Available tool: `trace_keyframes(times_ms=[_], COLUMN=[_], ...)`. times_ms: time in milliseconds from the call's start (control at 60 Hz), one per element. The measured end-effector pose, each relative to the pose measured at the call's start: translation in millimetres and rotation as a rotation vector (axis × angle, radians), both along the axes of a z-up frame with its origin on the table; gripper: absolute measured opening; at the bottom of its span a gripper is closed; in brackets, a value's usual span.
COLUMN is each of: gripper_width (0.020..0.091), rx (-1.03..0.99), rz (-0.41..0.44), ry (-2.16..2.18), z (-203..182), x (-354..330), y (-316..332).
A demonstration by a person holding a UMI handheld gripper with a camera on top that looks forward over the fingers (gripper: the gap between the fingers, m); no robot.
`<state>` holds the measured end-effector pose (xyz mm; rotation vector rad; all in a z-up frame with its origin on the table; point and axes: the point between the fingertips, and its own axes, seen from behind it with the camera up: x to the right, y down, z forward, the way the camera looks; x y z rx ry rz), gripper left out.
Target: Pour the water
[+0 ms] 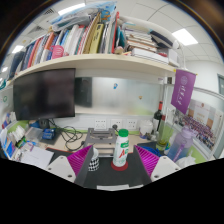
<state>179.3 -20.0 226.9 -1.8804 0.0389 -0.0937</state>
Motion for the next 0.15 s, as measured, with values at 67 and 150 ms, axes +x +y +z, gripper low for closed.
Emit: trace_keyframes(times_ms=[67, 150], gripper_width=[0.0814, 0.0813], rx=[-0.020, -0.031], rz=[-0.004, -0.006], ry=[0.003, 0.002], z=[-4.1, -7.0], x=[-2.4, -5.2], y=[-2.8, -3.2])
